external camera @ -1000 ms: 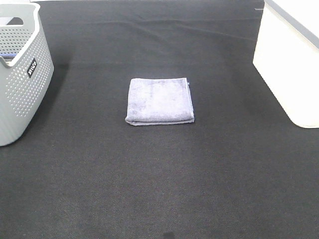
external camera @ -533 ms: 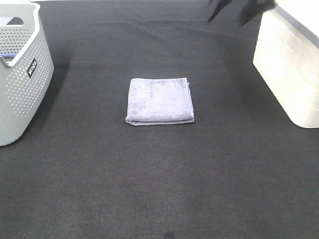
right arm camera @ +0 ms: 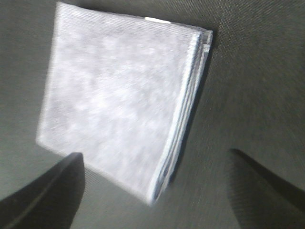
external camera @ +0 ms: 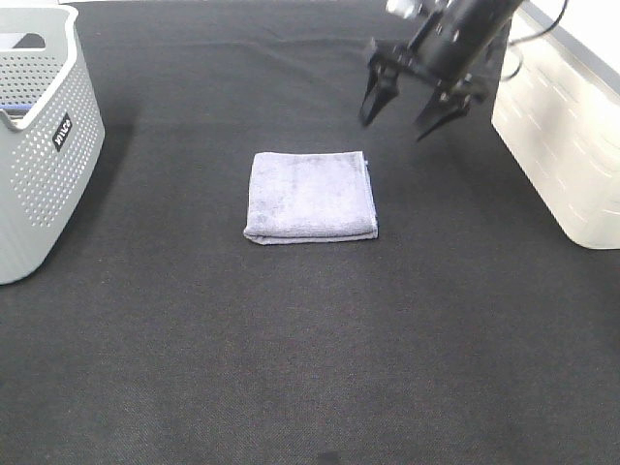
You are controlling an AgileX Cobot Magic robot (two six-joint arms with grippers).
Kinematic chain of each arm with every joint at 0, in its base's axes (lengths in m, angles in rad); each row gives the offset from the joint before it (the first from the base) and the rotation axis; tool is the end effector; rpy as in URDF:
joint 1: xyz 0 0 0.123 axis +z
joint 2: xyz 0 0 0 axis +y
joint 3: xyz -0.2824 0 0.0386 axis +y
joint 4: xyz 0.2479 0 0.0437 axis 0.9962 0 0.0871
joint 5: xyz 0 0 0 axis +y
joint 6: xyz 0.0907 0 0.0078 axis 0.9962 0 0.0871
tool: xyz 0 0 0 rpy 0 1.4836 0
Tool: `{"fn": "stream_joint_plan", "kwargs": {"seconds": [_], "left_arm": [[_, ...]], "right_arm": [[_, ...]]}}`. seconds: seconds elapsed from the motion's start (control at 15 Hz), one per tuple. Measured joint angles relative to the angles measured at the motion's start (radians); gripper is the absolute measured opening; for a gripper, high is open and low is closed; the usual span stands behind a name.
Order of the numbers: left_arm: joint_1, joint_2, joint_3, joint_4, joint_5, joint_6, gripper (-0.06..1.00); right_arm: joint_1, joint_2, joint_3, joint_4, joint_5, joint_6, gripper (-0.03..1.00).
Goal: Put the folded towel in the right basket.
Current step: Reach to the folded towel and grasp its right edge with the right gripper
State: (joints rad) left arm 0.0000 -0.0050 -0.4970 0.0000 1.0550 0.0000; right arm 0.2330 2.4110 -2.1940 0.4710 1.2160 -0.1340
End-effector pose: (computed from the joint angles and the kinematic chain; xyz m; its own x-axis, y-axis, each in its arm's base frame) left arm -0.0050 0.0000 0.2768 -0.4491 0.0000 -0.8935 0.0000 1.0000 0.0000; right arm 0.4863 0.1552 0.1925 -0.9514 -0.1876 -0.2440 -0.2782 0.8633 0.4211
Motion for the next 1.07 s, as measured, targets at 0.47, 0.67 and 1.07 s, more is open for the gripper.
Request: {"fn": "stream_joint_plan", "kwargs": {"seconds": [0.47, 0.67, 1.07], "left_arm": [[0.0, 0.0, 0.0, 0.0, 0.0, 0.0, 0.97], [0.0, 0.0, 0.0, 0.0, 0.0, 0.0, 0.97], [0.0, 0.0, 0.0, 0.0, 0.0, 0.0, 0.97]], "right_arm": [[0.0, 0.16, -0.077, 0.038, 0.0, -0.053, 0.76], [0.0, 0.201, -0.078, 0.066, 0.0, -0.067, 0.76], [0.0, 0.239, -0.089, 0.153, 0.0, -0.112, 0.75]]}}
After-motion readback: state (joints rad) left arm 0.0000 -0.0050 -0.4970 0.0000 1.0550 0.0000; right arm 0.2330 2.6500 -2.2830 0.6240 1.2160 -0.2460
